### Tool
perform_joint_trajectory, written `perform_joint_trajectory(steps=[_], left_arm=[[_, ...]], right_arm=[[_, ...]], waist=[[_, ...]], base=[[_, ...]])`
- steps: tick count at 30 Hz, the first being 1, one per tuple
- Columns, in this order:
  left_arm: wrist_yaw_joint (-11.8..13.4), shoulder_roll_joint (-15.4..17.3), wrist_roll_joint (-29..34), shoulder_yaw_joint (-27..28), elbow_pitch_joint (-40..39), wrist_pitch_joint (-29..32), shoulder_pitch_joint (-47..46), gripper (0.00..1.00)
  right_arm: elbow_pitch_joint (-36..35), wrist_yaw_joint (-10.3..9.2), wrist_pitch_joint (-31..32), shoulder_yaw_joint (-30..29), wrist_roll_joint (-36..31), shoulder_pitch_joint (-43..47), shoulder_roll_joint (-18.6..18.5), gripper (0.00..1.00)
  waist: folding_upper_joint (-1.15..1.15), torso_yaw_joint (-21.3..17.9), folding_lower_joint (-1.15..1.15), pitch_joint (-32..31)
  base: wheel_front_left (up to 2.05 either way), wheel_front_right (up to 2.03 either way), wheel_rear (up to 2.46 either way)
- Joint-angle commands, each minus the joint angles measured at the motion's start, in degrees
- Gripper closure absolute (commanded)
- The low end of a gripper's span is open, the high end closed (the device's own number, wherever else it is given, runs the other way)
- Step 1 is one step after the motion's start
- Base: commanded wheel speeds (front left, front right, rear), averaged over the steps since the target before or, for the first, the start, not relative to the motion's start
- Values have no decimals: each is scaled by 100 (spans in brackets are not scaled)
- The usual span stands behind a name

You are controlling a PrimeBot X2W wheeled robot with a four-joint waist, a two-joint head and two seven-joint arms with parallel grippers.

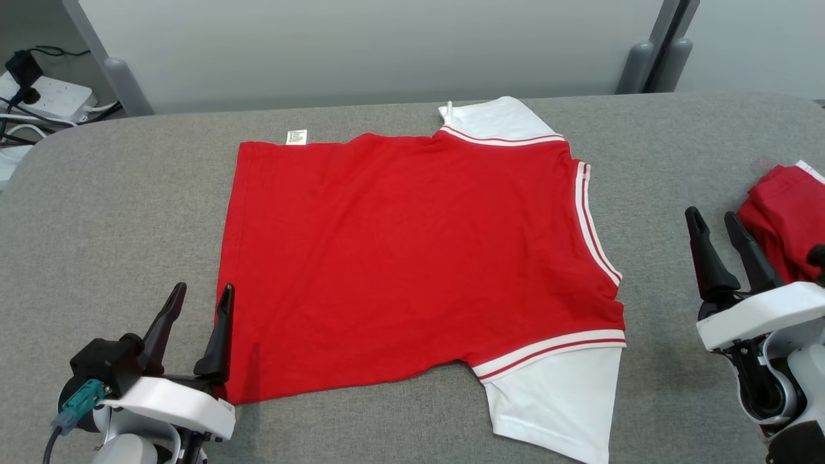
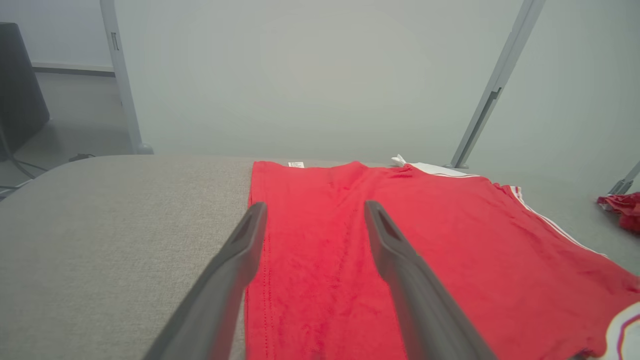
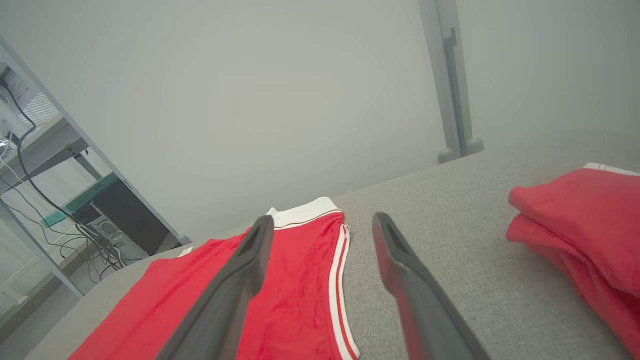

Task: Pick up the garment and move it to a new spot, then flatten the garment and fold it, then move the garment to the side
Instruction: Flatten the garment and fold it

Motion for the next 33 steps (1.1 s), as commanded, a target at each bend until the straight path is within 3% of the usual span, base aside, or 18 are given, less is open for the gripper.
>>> perform_joint_trajectory(steps=[1,13,18,33], left_arm=[[0,84,81,269,-117,-75,-140,0],[0,-421,453,810,-174,-75,430,0],[0,-529,530,956,-228,-75,648,0],[0,-769,890,1275,-248,-75,890,0]], right_arm=[[-78,26,-104,33,-144,-133,-36,0],[-137,26,-150,-370,-1220,379,422,0],[-262,26,-150,-613,-1473,644,671,0],[-600,26,-151,-931,-2761,1196,923,0]], waist=[[0,-17,0,-54],[0,-99,0,-602],[0,-120,0,-695],[0,-78,0,-820]], base=[[0,0,0],[0,0,0],[0,0,0],[0,0,0]])
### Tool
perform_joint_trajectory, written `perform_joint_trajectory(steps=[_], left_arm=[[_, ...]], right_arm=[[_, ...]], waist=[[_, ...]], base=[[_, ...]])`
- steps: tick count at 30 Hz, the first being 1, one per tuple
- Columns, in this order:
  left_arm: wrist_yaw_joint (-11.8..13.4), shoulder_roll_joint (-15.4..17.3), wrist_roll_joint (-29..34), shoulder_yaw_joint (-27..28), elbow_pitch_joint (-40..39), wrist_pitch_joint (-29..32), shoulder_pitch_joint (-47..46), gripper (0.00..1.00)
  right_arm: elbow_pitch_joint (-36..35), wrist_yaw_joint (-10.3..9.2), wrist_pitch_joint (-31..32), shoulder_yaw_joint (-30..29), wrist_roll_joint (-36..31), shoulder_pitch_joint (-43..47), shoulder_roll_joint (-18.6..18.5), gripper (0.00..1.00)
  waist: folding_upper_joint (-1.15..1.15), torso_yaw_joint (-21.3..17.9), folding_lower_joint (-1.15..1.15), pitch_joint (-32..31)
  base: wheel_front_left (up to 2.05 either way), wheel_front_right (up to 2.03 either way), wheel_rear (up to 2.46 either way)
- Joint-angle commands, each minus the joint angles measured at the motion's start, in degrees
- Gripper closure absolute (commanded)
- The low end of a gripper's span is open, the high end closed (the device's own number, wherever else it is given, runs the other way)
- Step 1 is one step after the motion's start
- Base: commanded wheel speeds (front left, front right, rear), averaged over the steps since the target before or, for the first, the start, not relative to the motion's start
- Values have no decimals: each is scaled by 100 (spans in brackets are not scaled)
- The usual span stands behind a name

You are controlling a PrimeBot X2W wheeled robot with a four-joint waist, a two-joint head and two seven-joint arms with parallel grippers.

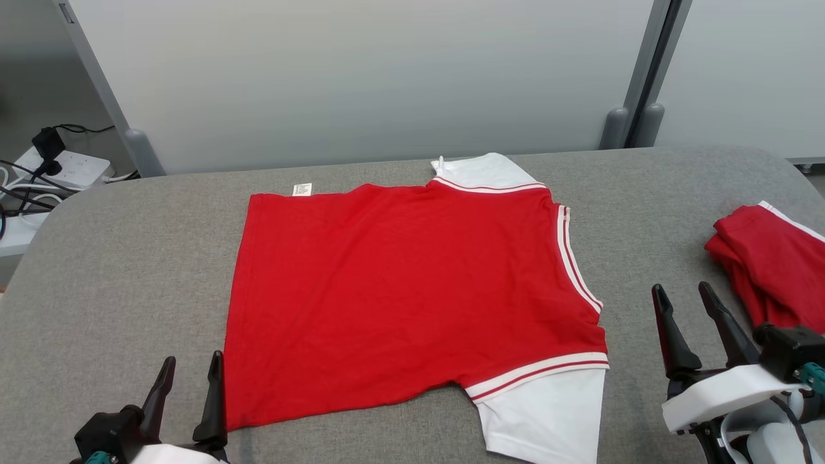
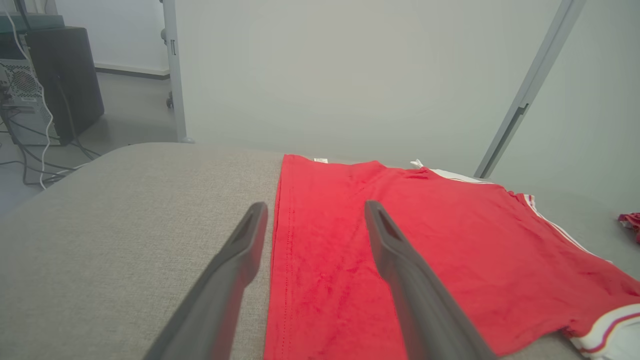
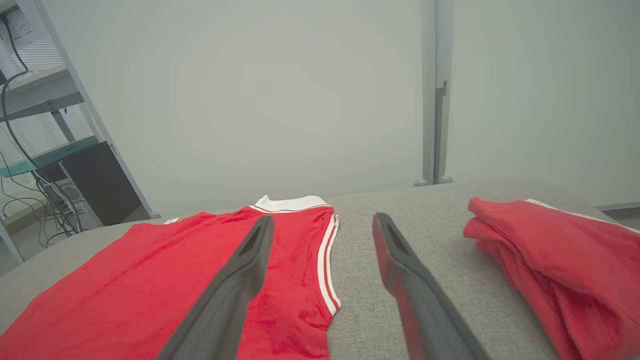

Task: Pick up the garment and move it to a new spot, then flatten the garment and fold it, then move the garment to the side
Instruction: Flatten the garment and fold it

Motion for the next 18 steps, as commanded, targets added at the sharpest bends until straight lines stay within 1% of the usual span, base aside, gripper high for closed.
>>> perform_joint_trajectory(steps=[1,9,18], left_arm=[[0,37,102,223,-152,-75,-96,0],[0,-26,369,411,-175,-75,-95,0],[4,-70,561,547,-198,-75,-101,0]], right_arm=[[-206,25,-77,45,-116,-27,-37,0],[-344,25,-77,3,-559,111,9,0],[-428,25,-77,-38,-750,162,89,0]], waist=[[0,-3,0,0],[0,-23,0,12],[0,-39,0,32]], base=[[0,0,0],[0,0,0],[0,0,0]])
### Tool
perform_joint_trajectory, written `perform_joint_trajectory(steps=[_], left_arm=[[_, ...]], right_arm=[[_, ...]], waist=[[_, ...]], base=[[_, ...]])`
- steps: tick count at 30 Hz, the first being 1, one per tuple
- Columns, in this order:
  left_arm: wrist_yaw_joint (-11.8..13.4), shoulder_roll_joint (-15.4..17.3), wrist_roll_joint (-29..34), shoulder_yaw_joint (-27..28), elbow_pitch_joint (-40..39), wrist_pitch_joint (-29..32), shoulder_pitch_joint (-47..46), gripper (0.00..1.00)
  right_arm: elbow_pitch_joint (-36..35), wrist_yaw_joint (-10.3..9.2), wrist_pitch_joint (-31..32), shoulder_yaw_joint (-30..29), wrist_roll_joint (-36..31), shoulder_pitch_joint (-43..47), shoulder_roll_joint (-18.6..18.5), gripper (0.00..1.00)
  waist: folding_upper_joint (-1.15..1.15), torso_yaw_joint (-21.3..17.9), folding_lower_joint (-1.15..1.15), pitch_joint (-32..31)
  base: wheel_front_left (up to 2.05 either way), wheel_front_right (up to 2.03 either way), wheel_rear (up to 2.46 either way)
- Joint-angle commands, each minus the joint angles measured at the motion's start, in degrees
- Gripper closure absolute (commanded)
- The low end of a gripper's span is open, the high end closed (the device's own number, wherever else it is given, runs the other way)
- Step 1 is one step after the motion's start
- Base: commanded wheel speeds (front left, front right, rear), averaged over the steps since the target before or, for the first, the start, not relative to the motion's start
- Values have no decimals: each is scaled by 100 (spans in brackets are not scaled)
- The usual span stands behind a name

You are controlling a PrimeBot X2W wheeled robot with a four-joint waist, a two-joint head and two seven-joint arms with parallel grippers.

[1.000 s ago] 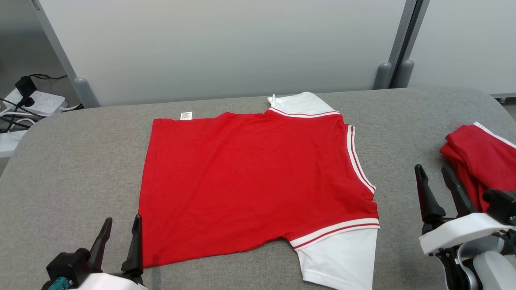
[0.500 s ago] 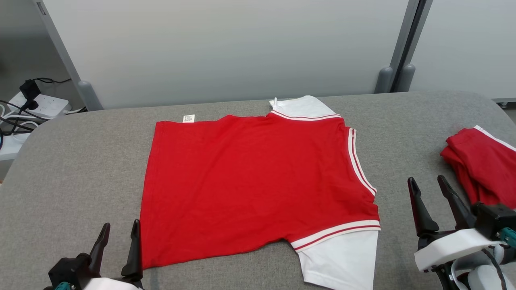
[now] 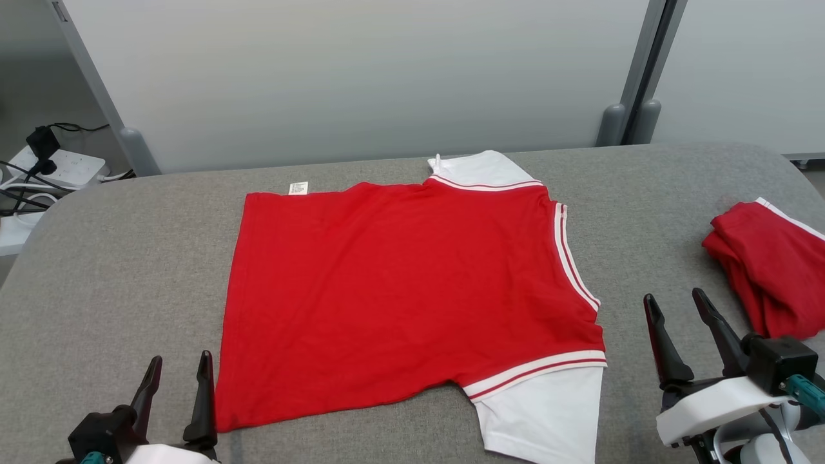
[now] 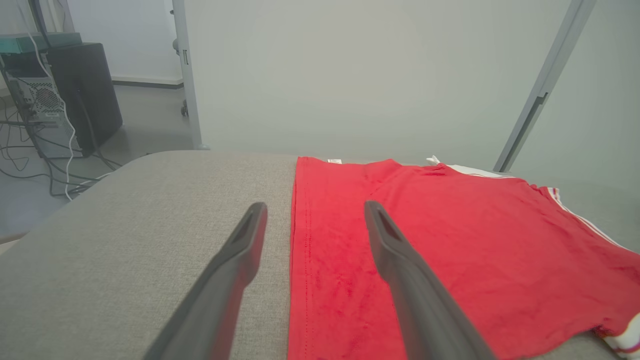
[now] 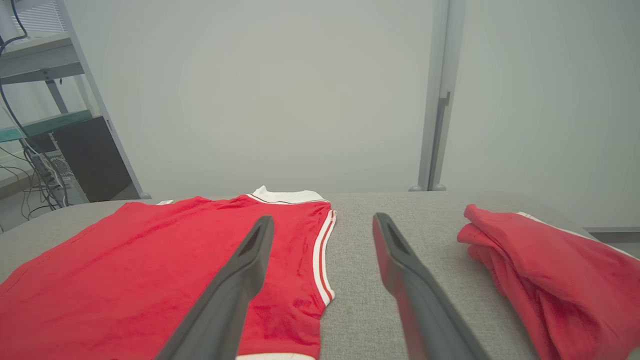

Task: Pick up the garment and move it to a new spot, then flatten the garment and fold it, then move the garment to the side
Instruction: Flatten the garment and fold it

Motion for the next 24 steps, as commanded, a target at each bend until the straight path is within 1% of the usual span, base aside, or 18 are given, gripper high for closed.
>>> perform_joint_trajectory(steps=[1,9,14,20,24], left_arm=[[3,38,42,195,-149,-75,-103,0],[2,31,16,197,-118,-75,-110,0],[2,30,-20,191,-94,-75,-127,0],[1,30,-70,151,-43,-75,-161,0],[1,30,-87,131,-20,-75,-156,0]], right_arm=[[-185,25,-77,80,-40,-60,-36,0],[-121,25,-77,150,-37,-79,-26,0],[-11,25,-78,290,-19,-78,-18,0],[287,25,-78,832,54,139,-138,0],[447,25,-78,1056,179,353,-224,0]], waist=[[0,4,0,0],[0,8,0,17],[0,1,0,27],[0,1,0,65],[0,-25,0,115]], base=[[0,0,0],[0,0,0],[0,0,0],[0,0,0],[0,0,0]])
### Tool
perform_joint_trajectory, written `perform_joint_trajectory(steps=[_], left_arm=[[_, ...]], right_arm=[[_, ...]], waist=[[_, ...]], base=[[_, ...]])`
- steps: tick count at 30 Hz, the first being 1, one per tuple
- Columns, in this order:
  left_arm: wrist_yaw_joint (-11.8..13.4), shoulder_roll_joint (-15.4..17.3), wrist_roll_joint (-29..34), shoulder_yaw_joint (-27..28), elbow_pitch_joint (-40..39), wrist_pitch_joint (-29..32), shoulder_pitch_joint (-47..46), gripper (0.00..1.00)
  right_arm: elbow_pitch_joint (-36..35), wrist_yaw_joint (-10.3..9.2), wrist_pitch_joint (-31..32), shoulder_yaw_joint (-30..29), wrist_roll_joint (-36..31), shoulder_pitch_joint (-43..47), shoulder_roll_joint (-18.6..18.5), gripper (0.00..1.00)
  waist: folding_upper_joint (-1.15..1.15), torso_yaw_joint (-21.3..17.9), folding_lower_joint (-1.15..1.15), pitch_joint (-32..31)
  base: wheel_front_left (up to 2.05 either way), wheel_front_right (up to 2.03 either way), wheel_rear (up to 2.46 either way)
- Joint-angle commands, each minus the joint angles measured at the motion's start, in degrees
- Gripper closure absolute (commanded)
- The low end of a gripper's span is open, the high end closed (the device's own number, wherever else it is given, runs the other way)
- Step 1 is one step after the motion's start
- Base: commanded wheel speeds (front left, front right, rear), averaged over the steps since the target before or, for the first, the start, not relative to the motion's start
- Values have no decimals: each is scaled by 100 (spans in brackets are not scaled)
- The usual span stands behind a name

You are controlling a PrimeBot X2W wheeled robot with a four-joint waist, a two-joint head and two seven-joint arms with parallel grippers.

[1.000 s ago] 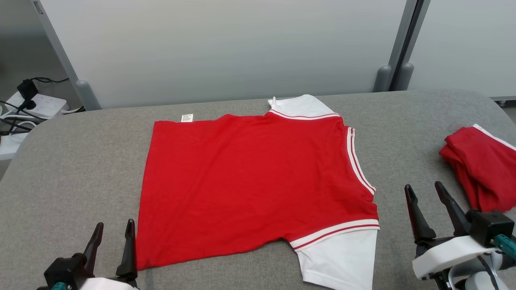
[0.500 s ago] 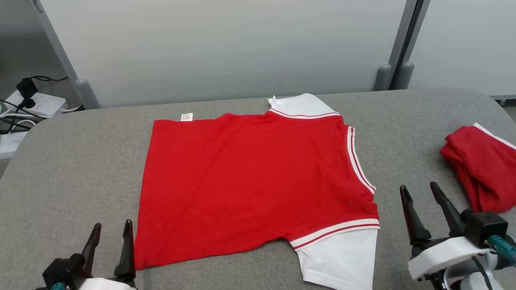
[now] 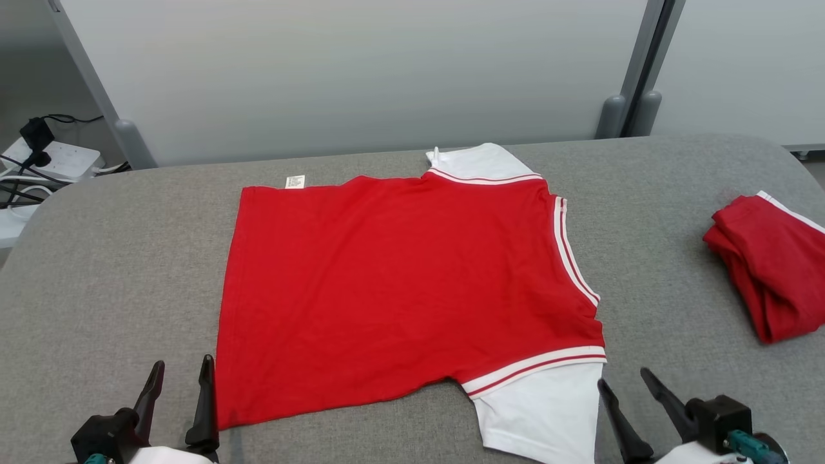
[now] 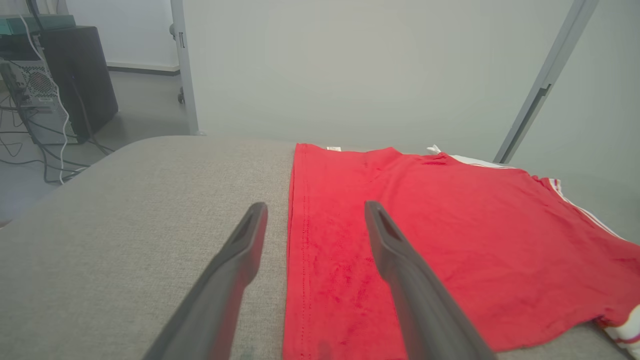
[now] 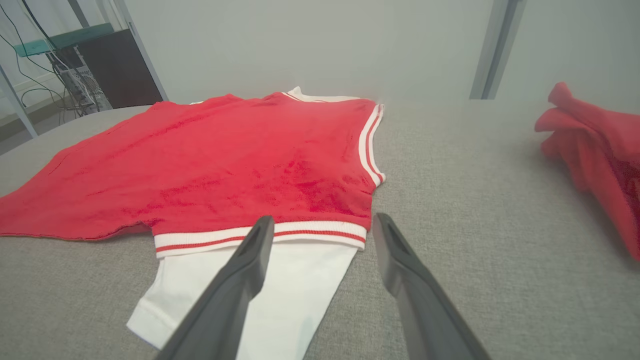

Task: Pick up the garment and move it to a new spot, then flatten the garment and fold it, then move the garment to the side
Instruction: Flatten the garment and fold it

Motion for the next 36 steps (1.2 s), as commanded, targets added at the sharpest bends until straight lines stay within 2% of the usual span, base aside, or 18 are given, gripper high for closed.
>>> perform_joint_trajectory(steps=[1,14,26,28,30,33,34,36], left_arm=[[1,42,-31,141,-115,-75,-153,0],[0,41,-78,-25,-39,-76,-259,0],[0,41,-94,-102,20,-76,-322,0],[0,41,-97,-116,33,-76,-331,0],[0,41,-103,-131,48,-76,-343,0],[0,41,-111,-150,69,-76,-363,0],[0,41,-115,-152,83,-76,-364,0],[0,41,-124,-145,135,-76,-364,0]], right_arm=[[-34,24,-78,148,90,4,-131,0],[862,24,124,988,790,-32,-226,0],[1135,24,355,1831,1375,-342,-386,0],[1169,24,450,1945,1445,-392,-414,20],[1187,24,553,2072,1536,-412,-446,53],[1185,24,575,2200,1636,-449,-508,84],[1189,24,561,2226,1663,-458,-525,100],[1219,24,494,2253,1691,-468,-554,100]], waist=[[0,-25,0,28],[0,-46,0,136],[0,63,0,254],[0,60,0,263],[0,59,0,273],[0,56,0,285],[0,52,0,284],[0,44,0,276]], base=[[0,0,0],[0,0,0],[0,0,0],[0,0,0],[0,0,0],[0,0,0],[0,0,0],[0,0,0]])
